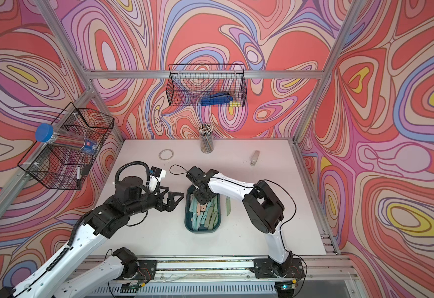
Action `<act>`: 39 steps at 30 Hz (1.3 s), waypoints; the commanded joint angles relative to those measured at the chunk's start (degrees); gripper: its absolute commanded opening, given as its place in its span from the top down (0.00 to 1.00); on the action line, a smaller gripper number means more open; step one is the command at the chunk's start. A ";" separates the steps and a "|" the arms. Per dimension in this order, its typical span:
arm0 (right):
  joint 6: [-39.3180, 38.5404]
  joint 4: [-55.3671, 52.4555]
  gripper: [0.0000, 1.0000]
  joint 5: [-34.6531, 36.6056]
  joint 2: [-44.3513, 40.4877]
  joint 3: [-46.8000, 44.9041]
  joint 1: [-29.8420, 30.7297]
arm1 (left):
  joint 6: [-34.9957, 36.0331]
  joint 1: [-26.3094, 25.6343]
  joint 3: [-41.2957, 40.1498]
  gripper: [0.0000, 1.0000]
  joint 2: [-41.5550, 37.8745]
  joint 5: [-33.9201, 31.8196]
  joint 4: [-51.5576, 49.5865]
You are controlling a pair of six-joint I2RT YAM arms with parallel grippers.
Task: Take the fruit knife out of the storage box
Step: Pick up the fruit knife from the storage box.
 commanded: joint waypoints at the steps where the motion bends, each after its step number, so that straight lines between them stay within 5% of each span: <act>1: -0.89 -0.05 0.58 1.53 2.39 1.30 0.46 | 0.54 -0.23 -0.44 0.00 0.58 -0.12 0.26; 9: -1.56 -0.39 0.61 1.92 5.19 2.67 0.43 | 0.66 -0.22 -0.29 0.00 0.51 -0.36 0.20; 20: -0.99 -0.42 0.81 1.88 3.87 1.76 0.43 | 0.54 -0.22 -0.50 0.00 0.59 -0.19 0.47; 39: 3.09 -0.94 0.84 -3.43 -7.69 -6.16 0.44 | 0.10 -0.24 -0.42 0.00 0.97 -1.41 0.02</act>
